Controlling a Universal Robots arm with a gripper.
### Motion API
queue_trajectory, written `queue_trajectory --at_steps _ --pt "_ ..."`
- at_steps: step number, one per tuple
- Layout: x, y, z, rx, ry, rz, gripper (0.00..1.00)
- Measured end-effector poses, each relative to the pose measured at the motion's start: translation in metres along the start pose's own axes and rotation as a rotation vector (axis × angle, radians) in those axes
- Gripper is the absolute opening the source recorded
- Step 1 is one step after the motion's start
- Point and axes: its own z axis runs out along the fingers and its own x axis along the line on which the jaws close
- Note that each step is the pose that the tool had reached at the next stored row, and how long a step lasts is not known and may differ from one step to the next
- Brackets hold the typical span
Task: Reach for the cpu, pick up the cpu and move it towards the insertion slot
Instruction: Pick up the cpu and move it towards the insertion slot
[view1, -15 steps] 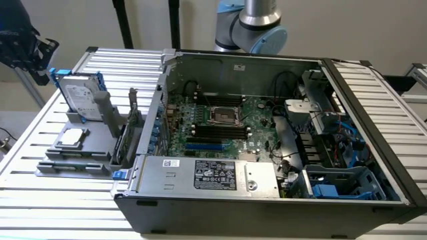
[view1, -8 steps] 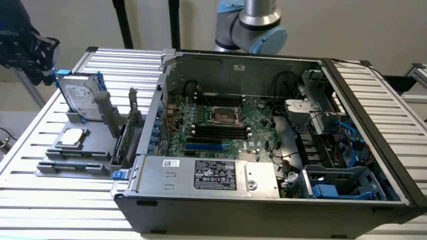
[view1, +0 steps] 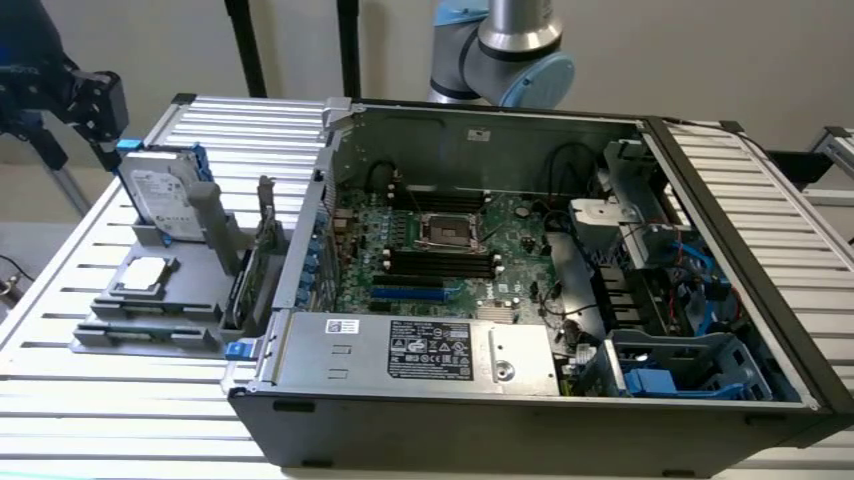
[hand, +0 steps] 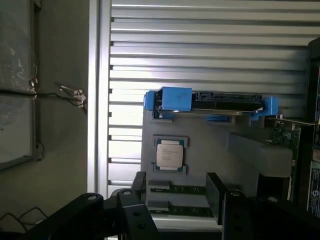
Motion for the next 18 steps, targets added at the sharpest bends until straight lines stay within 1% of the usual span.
queue_trajectory --at_steps 4,18 --pt "0.000 -0.0009 0.0069 0.0000 0.0004 0.001 0.60" --pt "0.000 -0.0078 0.0322 -0.0001 0.0002 0.004 0.60"
